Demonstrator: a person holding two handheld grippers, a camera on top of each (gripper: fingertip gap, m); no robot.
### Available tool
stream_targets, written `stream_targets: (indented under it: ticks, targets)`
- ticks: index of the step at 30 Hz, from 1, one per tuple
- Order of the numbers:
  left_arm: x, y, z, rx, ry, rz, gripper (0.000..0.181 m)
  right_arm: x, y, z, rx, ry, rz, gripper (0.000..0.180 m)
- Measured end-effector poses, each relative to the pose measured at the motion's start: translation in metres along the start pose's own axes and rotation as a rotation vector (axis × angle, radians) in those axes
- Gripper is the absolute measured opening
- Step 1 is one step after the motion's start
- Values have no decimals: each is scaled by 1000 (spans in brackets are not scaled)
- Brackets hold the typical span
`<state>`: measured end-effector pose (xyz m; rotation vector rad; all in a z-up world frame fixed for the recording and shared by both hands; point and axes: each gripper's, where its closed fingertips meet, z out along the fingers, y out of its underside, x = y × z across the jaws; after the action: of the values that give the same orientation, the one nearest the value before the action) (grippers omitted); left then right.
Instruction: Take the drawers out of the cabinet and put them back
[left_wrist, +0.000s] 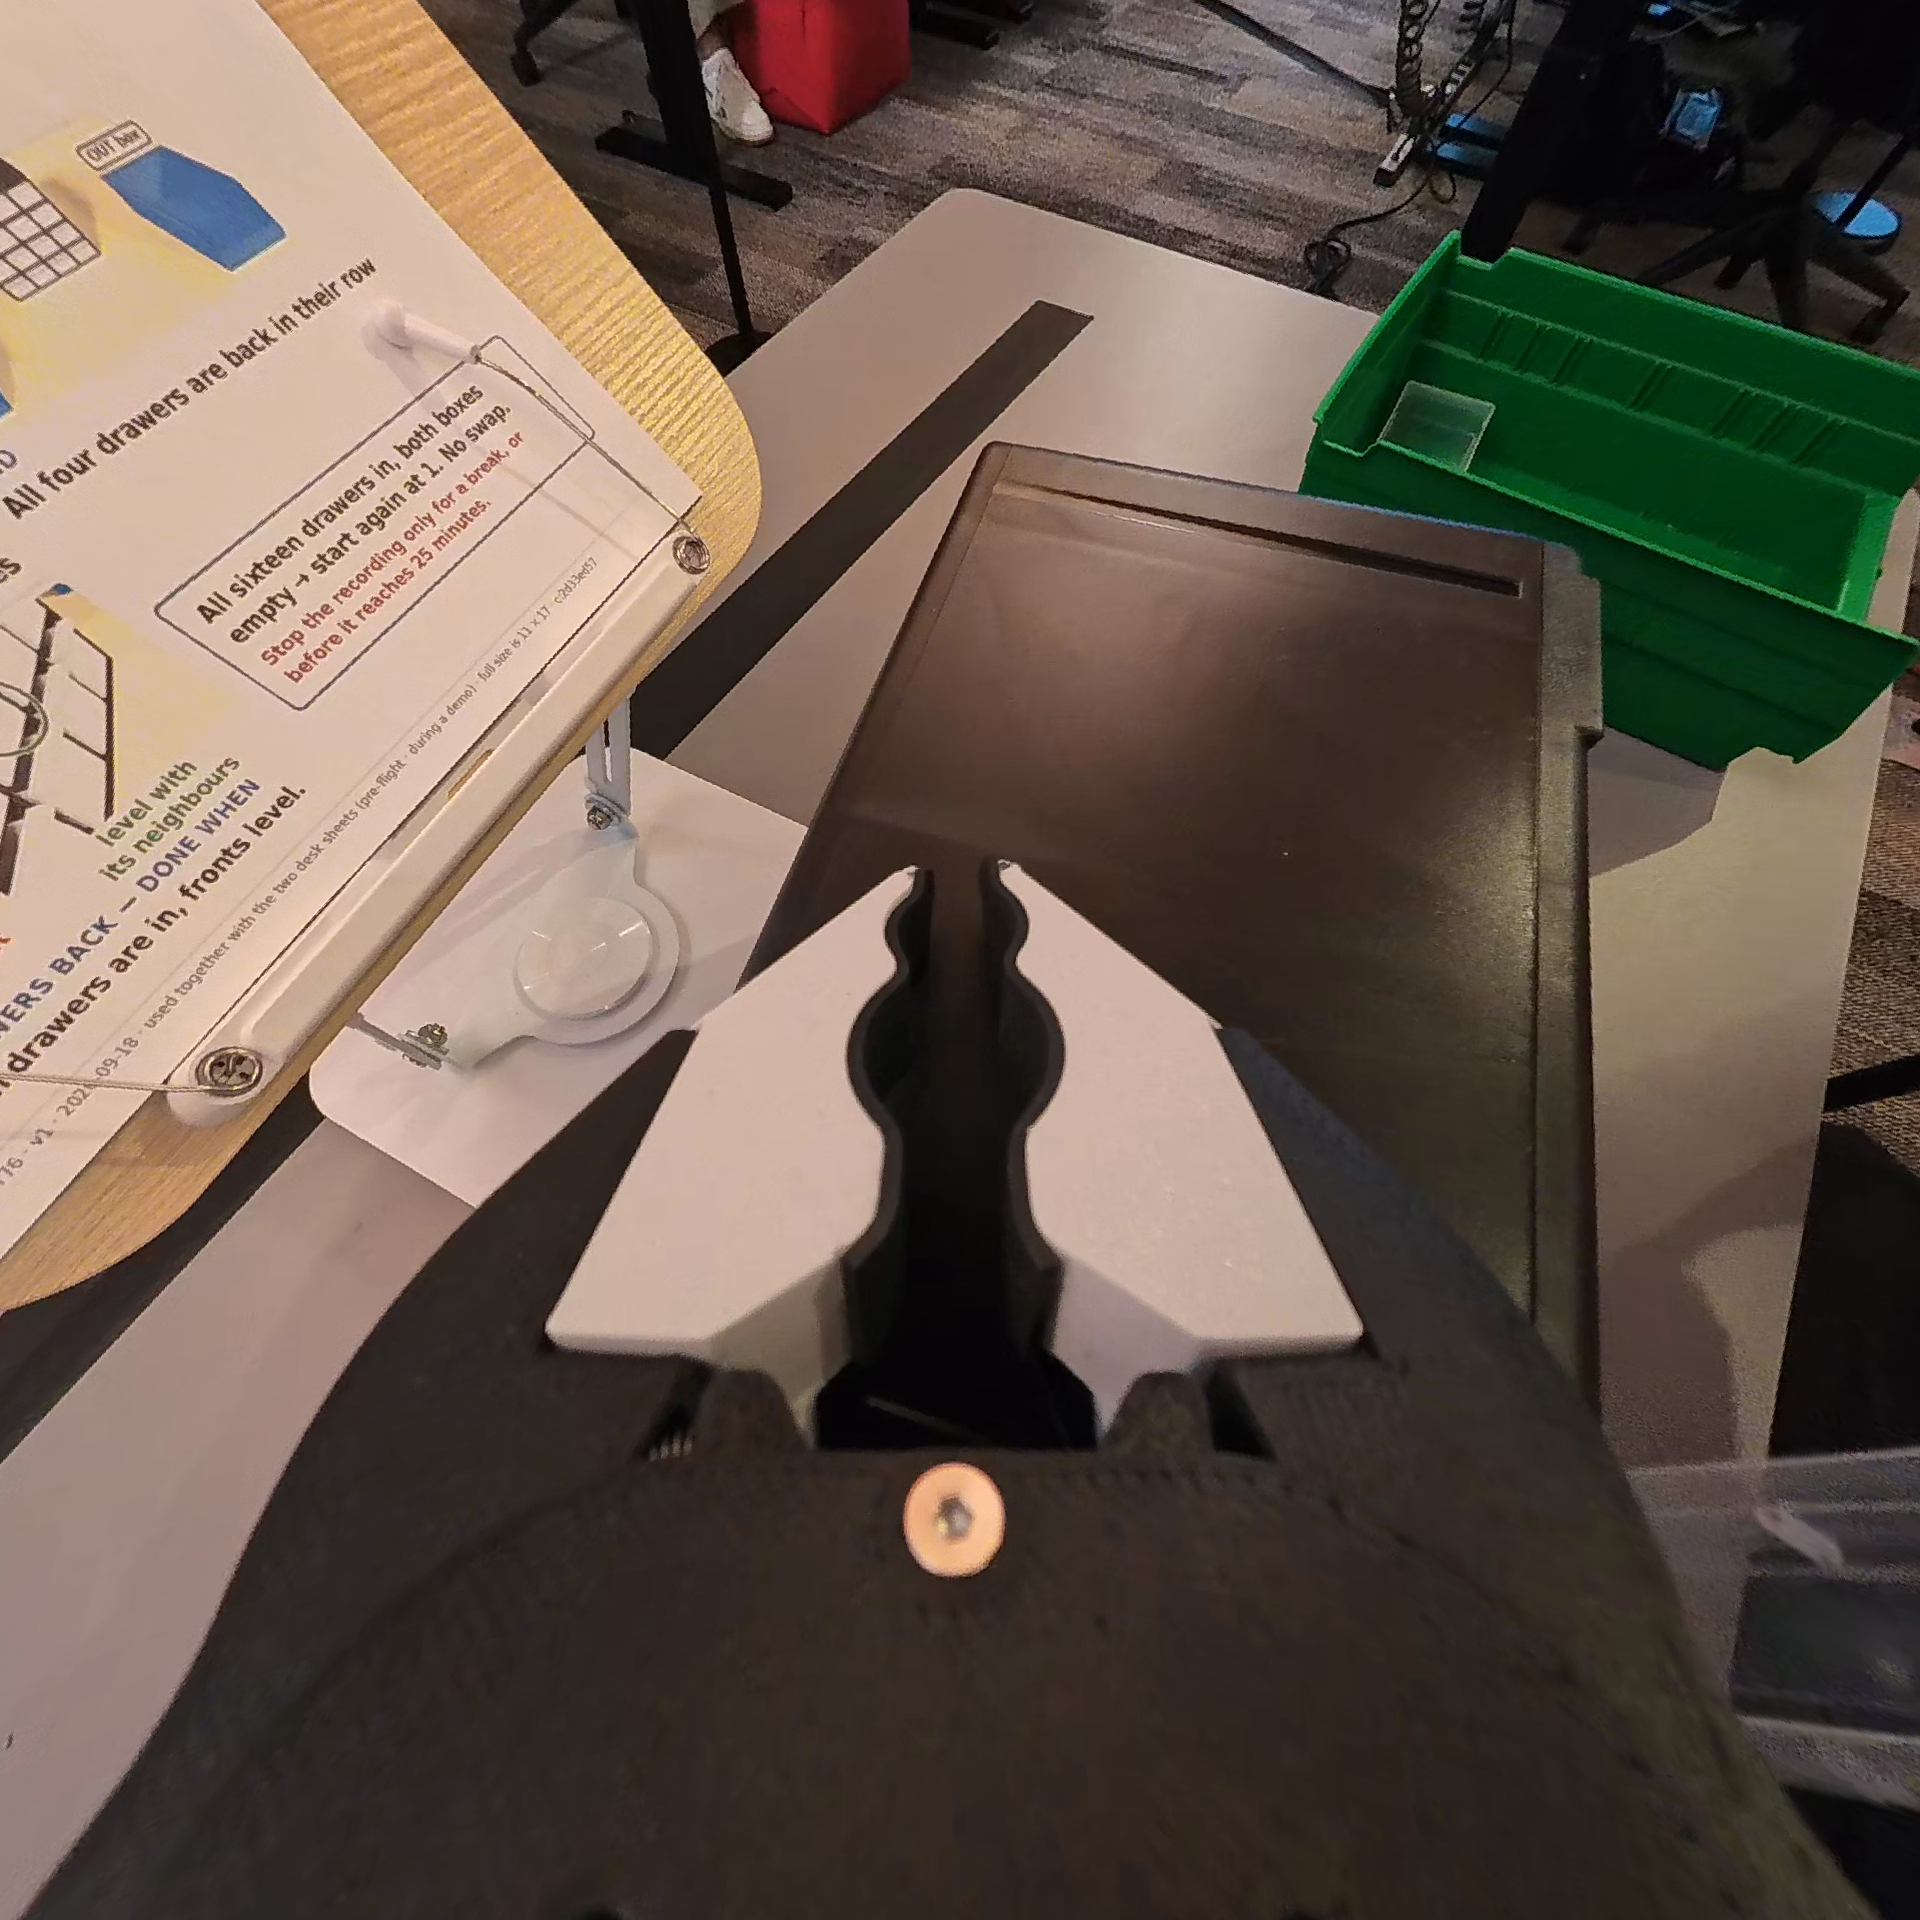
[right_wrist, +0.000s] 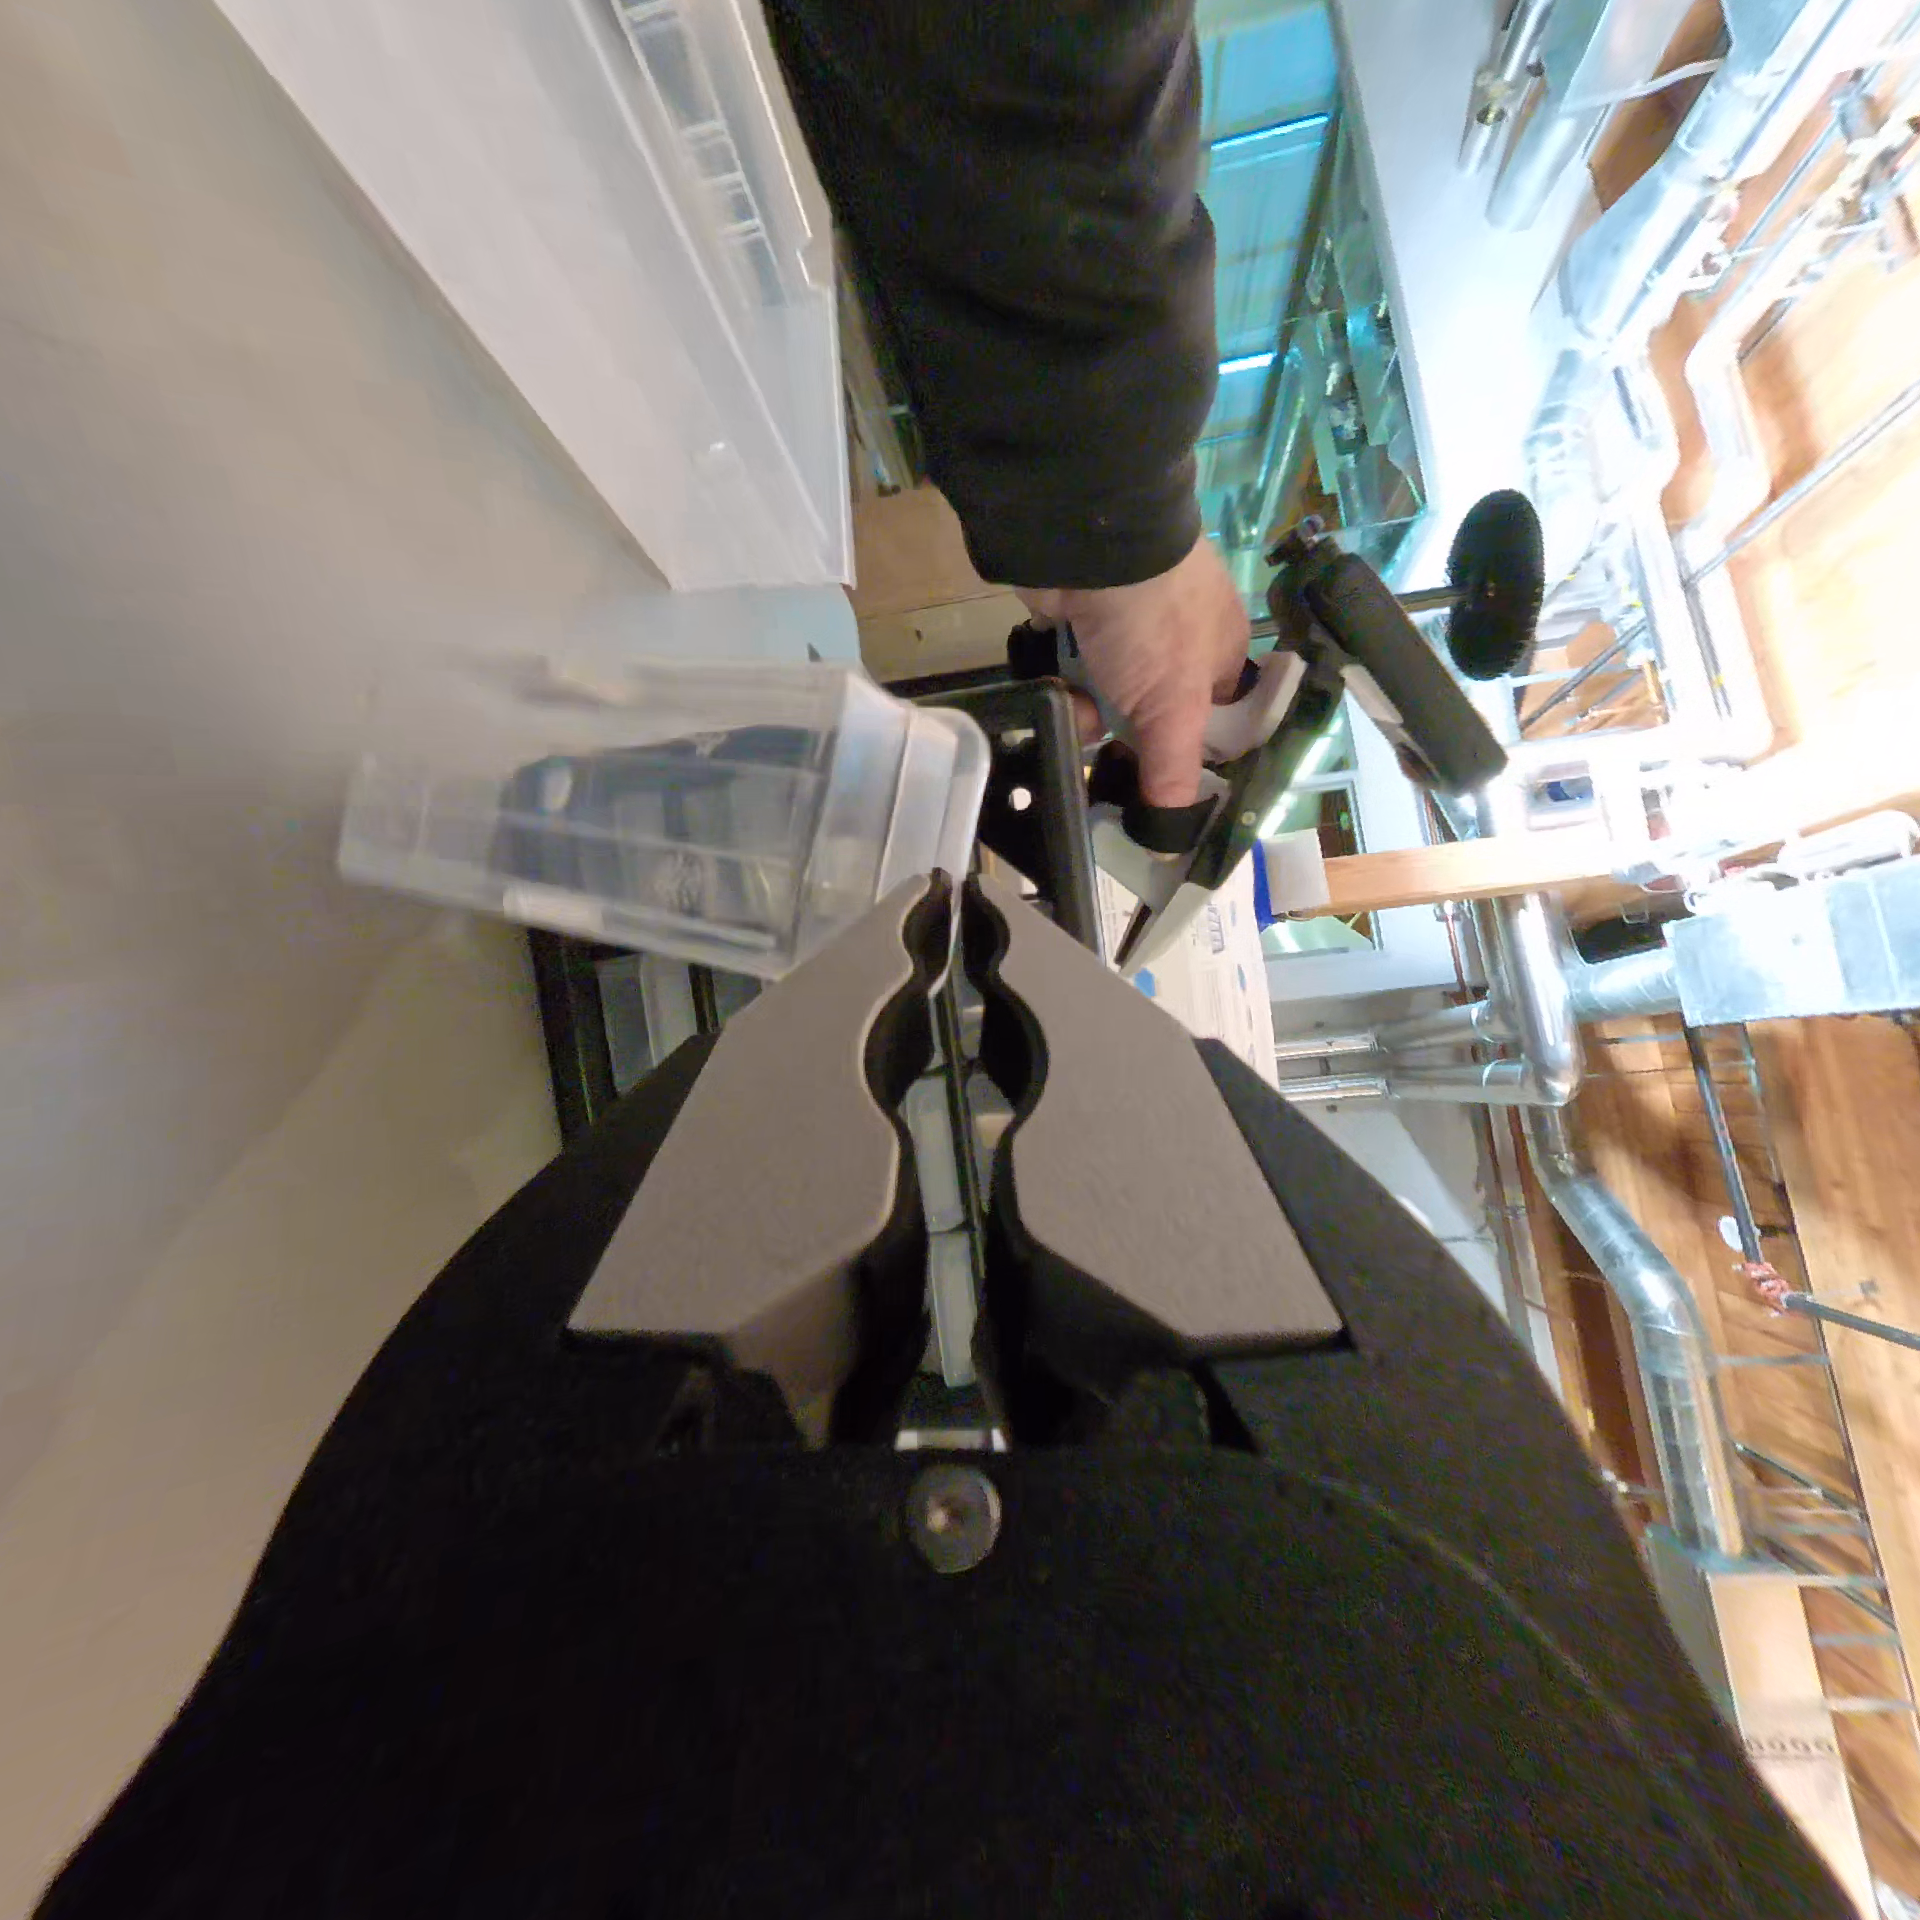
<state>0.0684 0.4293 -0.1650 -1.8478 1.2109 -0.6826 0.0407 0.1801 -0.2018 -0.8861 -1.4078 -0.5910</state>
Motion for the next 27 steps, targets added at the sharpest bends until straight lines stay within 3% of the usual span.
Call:
stream_targets:
  ticks: [11, 16, 23, 27]
  targets:
    - [0, 0, 0, 3, 1, 2, 9, -22, 99, -39, -200, -136, -38, 0]
    - [0, 0, 0, 3, 1, 3, 9, -35, 110, -72, -221, -238, -1, 1]
    - [0, 0, 0, 5, 0, 2, 9, -94, 128, -118, -305, -547, 166, 7]
    - [0, 0, -1, 7, -1, 2, 9, -119, 156, -132, -438, -634, 301, 28]
